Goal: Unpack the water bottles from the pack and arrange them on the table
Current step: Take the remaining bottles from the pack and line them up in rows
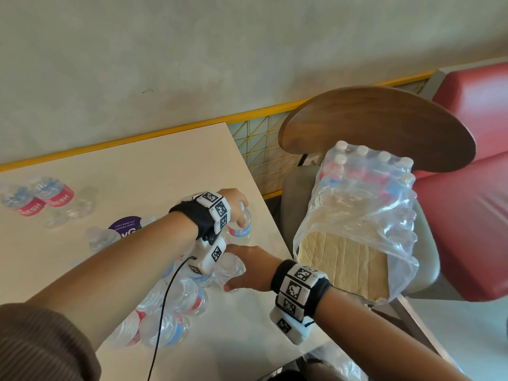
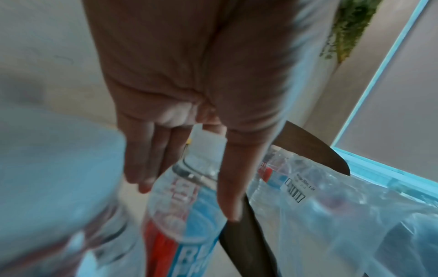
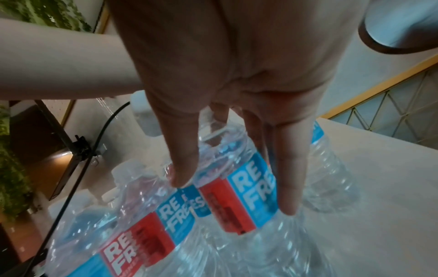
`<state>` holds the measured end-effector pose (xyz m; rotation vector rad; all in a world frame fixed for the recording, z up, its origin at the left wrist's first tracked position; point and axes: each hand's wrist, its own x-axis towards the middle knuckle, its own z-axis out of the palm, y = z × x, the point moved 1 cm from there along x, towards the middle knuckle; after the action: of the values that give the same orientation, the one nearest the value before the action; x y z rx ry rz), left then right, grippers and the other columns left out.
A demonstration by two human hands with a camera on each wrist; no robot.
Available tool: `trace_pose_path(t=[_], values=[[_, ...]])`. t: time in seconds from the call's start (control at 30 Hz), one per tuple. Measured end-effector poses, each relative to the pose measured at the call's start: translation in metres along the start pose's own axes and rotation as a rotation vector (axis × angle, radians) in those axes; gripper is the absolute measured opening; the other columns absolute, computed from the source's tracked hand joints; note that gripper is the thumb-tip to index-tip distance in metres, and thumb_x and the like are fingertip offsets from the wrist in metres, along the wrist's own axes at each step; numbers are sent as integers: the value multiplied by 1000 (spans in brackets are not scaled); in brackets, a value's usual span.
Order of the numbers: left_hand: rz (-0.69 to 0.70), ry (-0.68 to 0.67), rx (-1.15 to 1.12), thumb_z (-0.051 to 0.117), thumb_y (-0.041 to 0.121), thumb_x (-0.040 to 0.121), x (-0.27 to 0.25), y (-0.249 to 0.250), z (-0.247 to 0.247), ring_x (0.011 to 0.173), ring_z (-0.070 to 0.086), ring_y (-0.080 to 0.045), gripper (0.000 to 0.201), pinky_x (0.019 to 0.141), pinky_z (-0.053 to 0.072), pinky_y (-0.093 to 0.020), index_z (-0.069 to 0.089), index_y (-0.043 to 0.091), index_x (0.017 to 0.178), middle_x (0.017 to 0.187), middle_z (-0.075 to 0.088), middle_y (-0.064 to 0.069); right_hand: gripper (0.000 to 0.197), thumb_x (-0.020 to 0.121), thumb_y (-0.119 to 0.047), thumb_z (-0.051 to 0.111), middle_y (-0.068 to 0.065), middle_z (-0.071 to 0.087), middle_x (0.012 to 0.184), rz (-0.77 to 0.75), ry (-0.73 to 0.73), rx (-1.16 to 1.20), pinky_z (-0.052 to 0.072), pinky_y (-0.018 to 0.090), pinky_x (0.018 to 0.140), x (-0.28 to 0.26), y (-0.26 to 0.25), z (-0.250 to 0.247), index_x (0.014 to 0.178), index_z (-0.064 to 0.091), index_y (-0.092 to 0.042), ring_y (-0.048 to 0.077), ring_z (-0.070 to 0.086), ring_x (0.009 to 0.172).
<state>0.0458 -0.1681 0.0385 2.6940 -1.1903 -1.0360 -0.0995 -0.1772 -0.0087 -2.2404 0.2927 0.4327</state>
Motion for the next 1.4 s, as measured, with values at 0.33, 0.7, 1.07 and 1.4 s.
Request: trace_pose_path(t=[0.33,0.7,1.07,1.4], values=[[462,280,-23,74,34,75,-45,106,-21,140,22,-24,27,110,27,-39,61,20,93,150,26,-4,23,92,-15,48,4,68,107,304,189,-9,46,24,87,-61,72,-69,101,69,-13,15,59,92],[373,142,121,52,6,89,18,164,47,117,52,-35,52,93,49,-45,38,16,137,137,45,-15,51,99,-45,34,0,34,149,623,160,-402,24,34,112,-95,162,-132,146,28,-25,20,34,137],[401,333,-62,45,4,89,22,164,25,98,64,-31,31,85,53,-42,59,16,114,108,68,-10,49,94,-25,51,12,24,154,712,68,-686,21,51,113,-92,163,-147,140,42,-12,35,23,141],[435,266,-61,44,3,88,26,170,26,87,62,-34,25,76,53,-43,59,15,104,94,65,-14,44,93,-23,54,6,48,139,842,52,-491,41,31,103,-79,179,-175,134,48,-9,26,45,127]])
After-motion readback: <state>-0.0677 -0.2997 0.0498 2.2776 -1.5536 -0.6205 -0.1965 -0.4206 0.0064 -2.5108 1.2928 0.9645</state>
